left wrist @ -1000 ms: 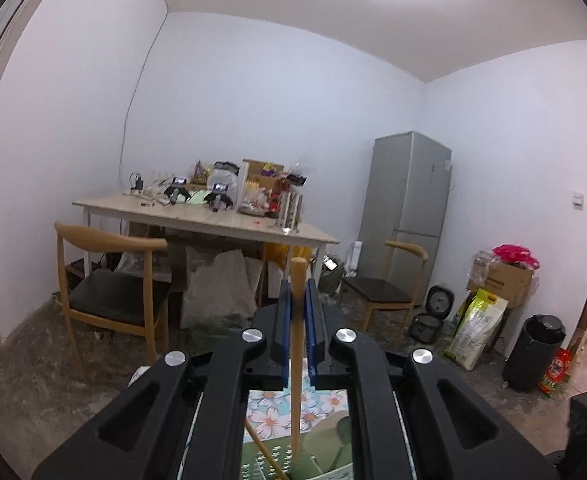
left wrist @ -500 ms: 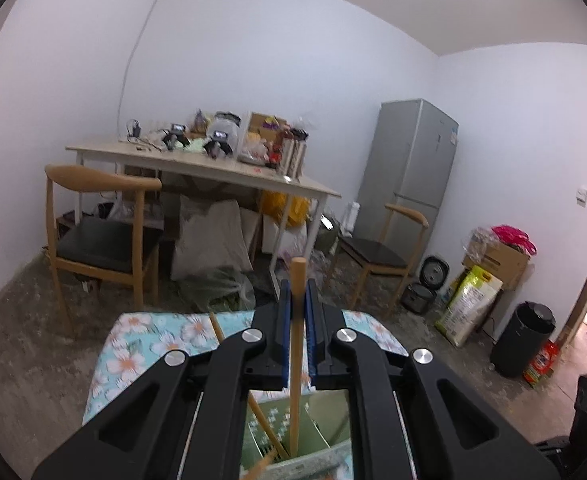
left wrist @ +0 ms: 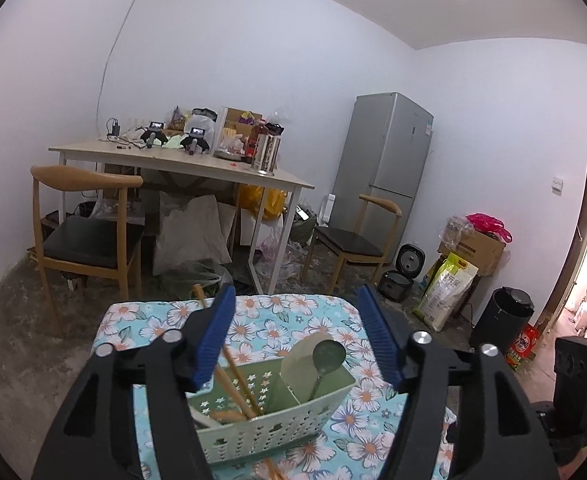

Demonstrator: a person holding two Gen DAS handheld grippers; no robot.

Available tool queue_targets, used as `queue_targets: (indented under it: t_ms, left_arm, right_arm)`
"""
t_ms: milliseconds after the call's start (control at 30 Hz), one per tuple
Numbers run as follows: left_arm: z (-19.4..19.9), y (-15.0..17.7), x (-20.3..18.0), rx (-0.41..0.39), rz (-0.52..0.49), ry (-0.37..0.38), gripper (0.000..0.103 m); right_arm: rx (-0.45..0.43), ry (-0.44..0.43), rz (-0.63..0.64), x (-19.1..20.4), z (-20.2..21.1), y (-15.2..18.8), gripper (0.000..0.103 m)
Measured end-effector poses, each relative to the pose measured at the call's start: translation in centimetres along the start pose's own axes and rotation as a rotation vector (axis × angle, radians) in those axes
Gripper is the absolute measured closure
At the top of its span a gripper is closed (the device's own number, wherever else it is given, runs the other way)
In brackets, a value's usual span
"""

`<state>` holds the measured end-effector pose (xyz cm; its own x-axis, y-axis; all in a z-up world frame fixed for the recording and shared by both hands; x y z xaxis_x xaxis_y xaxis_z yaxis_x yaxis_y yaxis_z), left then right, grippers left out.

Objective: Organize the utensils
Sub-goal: 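Lower the held chopstick into the basket and open the right tool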

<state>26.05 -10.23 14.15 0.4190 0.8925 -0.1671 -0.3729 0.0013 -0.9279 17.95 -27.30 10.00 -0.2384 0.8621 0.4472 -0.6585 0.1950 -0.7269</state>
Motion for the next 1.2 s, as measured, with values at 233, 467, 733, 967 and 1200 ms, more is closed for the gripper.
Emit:
queue_targets:
  t_ms: [233,467,733,967,1200]
  left_arm:
    - [4.7,2.1,2.5,-0.002,0.043,-0.023,0.033]
    - [9.1,6.6,5.1,0.010,0.053,-0.069,0.028]
    - [10.5,13.4,7.6,0.122,0.105,-0.097,0.027]
    - [11.0,16.5,9.1,0.157,0.089,-0.135,0.027]
    - [10.7,16.9,9.7,0.155,0.073,-0.132,0.027]
  right_arm:
    - [-0.028,0.007,0.033,1.6,0.5,-1.2,0.099]
    - [-0.100,-0.003,0.094,4.1,0.3,-5.1,0.099]
    - [-0.198,0.003,0.182,7.4,-2.0,-12.1,0.099]
    - [-0.306,0.019,0.238,9.3,-4.2,-17.8,0.099]
    - [-0.362,0.070,0.310,9.3,-6.9,-19.4,0.099]
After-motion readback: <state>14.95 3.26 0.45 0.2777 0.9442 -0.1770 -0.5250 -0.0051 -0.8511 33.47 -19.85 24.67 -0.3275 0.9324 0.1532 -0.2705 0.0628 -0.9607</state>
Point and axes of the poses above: each gripper's, at about its wrist camera, not at the fingertips, and z roughly against the way its jaws point, x to its left, y to its underside, the point moved 4 cm from there along -z, roughly the way its jaws point, and after that the axes turned 13 degrees about -y, right-handed, at the moved point
